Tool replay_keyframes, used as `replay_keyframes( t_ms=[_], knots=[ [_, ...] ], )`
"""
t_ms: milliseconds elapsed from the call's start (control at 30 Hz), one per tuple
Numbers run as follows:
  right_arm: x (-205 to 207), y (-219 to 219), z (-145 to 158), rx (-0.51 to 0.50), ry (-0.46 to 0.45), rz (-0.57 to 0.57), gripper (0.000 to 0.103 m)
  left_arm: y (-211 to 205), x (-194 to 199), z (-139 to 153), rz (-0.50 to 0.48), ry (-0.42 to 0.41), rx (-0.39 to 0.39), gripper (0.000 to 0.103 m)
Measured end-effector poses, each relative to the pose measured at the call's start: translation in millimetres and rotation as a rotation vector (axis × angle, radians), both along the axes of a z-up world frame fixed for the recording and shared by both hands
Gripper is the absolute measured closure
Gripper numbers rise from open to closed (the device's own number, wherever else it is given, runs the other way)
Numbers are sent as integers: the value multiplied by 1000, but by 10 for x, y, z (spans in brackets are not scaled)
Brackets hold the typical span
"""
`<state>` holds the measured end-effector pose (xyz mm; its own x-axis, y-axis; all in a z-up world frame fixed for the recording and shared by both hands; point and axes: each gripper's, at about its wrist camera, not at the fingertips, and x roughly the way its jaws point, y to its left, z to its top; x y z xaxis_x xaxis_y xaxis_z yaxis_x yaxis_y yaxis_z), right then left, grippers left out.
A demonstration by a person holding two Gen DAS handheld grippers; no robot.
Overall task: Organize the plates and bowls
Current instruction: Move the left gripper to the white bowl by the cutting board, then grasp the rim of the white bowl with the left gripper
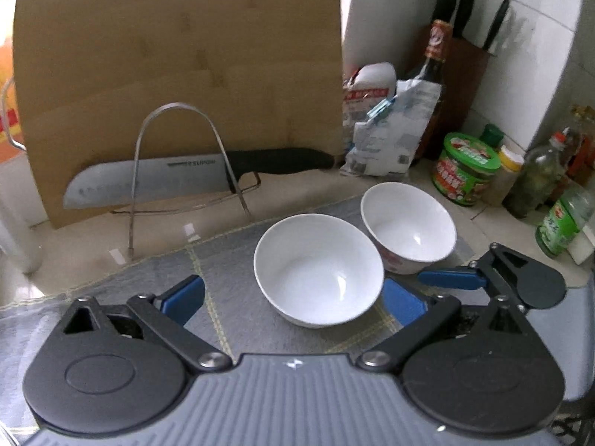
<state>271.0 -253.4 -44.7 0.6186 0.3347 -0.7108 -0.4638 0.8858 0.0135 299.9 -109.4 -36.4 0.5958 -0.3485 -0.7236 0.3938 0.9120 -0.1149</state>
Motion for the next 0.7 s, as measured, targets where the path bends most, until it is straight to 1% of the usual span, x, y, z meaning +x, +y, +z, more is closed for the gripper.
replay_keyframes(
  t_ms=[133, 200, 233, 300, 367, 400, 500, 533, 600, 700],
  knots=[
    [43, 66, -77, -48, -31, 5, 1, -29, 170, -111, 5, 28, -9, 3],
    [64, 100, -124, -66, -32, 1, 4, -57, 254, -168, 2, 42, -4, 4],
    [78, 107, -144, -63, -24, 3, 5, -72, 295, -190, -1, 47, -1, 4],
    [111, 121, -181, -57, -10, -7, 10, -97, 364, -237, -7, 52, 2, 5],
    [128, 131, -199, -51, -5, -10, 12, -122, 428, -269, -13, 59, 1, 6],
    [141, 136, -210, -51, -5, -16, 13, -140, 462, -284, -17, 62, 0, 9],
    [166, 148, -224, -49, -2, -23, 14, -183, 548, -325, -31, 72, 4, 13],
    [171, 150, -222, -47, -3, -25, 15, -192, 577, -333, -34, 72, 4, 17],
    [190, 146, -225, -41, -1, -26, 15, -202, 636, -347, -40, 80, -5, 21],
    [221, 149, -241, -42, 0, -26, 17, -223, 699, -376, -49, 86, -5, 21]
  ],
)
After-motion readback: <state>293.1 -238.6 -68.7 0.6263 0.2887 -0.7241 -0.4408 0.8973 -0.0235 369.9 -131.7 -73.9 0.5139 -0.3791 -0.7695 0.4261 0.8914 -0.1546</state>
